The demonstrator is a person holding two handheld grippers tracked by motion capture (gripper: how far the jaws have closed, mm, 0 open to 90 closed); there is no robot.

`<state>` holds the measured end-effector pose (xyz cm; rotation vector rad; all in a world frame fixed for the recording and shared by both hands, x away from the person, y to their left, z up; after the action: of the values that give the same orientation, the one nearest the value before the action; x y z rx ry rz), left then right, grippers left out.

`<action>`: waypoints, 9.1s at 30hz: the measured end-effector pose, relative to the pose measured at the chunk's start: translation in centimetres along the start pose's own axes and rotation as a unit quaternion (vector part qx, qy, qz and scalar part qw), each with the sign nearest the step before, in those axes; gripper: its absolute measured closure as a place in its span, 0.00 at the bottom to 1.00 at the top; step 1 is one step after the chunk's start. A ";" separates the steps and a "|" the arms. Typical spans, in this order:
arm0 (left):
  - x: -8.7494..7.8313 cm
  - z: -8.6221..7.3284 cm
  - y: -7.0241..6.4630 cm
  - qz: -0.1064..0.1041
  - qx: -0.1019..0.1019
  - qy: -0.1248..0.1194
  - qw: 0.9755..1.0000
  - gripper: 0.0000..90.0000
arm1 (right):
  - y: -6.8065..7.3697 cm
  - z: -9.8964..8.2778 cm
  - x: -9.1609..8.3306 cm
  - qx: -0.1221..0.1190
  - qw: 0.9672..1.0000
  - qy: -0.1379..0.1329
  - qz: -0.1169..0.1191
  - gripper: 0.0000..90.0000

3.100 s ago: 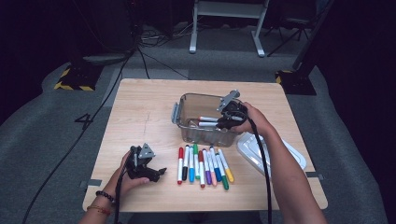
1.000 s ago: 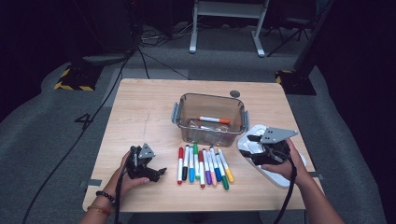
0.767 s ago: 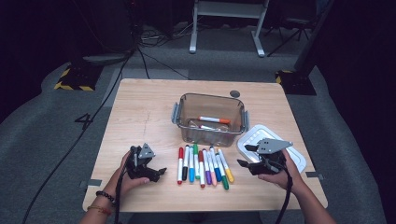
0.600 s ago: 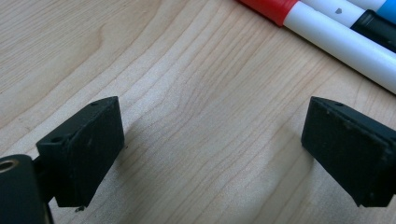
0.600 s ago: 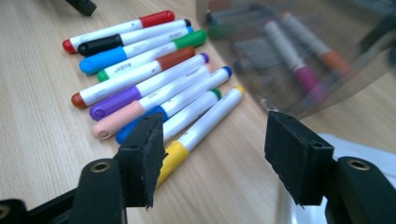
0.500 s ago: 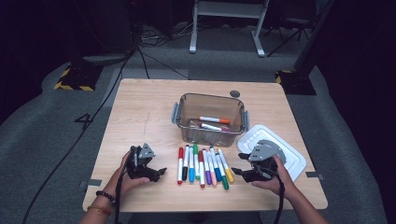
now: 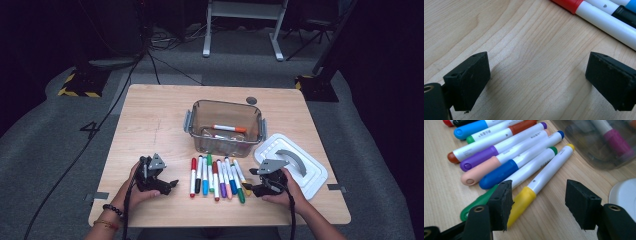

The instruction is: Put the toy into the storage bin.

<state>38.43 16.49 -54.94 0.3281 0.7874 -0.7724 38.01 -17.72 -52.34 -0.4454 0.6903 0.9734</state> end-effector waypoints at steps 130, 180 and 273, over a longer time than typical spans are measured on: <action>0.0 0.0 0.0 0.000 0.000 0.000 1.000 0.07 | -9.3 14.6 2.5 -0.114 0.988 0.082 0.058 0.83; 0.0 0.0 0.0 0.000 -0.001 0.000 1.000 0.07 | -8.1 13.7 -6.7 -0.054 0.997 -0.034 -0.037 0.41; 0.0 0.0 0.0 0.001 0.000 0.000 1.000 0.07 | -2.1 -2.0 -0.4 0.066 0.997 0.019 -0.046 0.83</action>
<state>38.42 16.49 -54.93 0.3278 0.7873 -0.7709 39.02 -20.24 -53.38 -0.3774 0.7566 0.8295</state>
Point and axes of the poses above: each handheld gripper's, and its own axes: x roughly forward along the jaws, z roughly out of its top, y roughly to its left, the point moved 6 cm from there along x, roughly forward along the jaws
